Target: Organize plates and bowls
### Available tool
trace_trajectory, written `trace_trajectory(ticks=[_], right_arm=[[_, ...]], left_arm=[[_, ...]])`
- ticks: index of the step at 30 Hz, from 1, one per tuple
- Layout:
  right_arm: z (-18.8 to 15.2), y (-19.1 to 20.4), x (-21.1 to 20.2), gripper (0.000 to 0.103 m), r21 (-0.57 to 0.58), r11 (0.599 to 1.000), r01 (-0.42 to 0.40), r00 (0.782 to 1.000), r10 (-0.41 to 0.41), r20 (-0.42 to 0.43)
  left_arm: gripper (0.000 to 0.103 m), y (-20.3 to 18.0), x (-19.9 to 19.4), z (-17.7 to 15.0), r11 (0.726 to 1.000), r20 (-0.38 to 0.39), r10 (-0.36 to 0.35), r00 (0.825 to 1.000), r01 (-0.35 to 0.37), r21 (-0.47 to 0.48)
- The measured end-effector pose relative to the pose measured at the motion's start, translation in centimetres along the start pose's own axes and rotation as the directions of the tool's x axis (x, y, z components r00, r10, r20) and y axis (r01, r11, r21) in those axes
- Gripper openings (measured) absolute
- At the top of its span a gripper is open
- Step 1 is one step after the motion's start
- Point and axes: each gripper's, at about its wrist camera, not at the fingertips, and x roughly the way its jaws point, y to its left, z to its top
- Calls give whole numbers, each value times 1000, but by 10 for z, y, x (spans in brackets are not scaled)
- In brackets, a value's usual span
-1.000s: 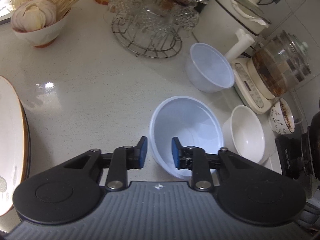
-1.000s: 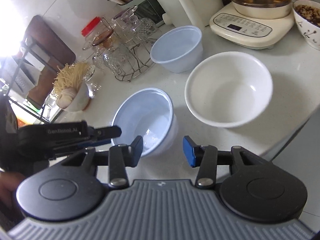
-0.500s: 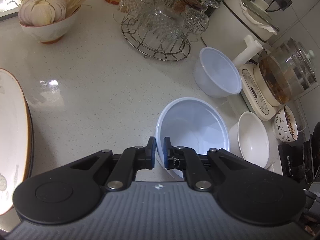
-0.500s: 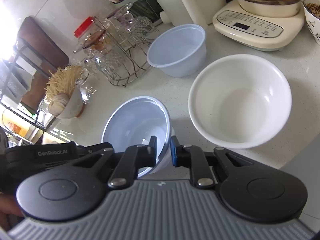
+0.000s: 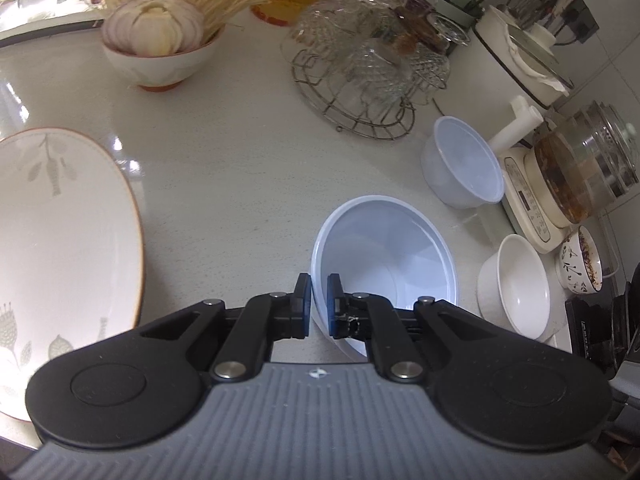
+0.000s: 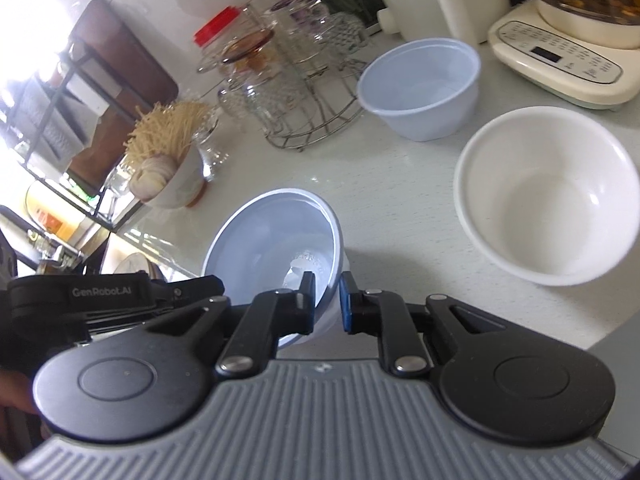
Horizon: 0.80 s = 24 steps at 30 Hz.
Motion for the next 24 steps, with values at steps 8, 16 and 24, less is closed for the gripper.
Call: trace_trajectory(ticks=[8,16,24], right_arm=[[-5,8,10,16,-24,1000,6,1000,-7,-17],[-11,7,15,16,1,1000,-6,1000,6,-10],[-12,10,10,19,-2,1000,17,1000,-17,6]], left_arm=[[10,8,3,-3,1000,-20,27,999,-26,7],[10,13,5,-2,999,-35,24,999,-24,21],[31,13,7,0,999,-67,37,997,-35,36]])
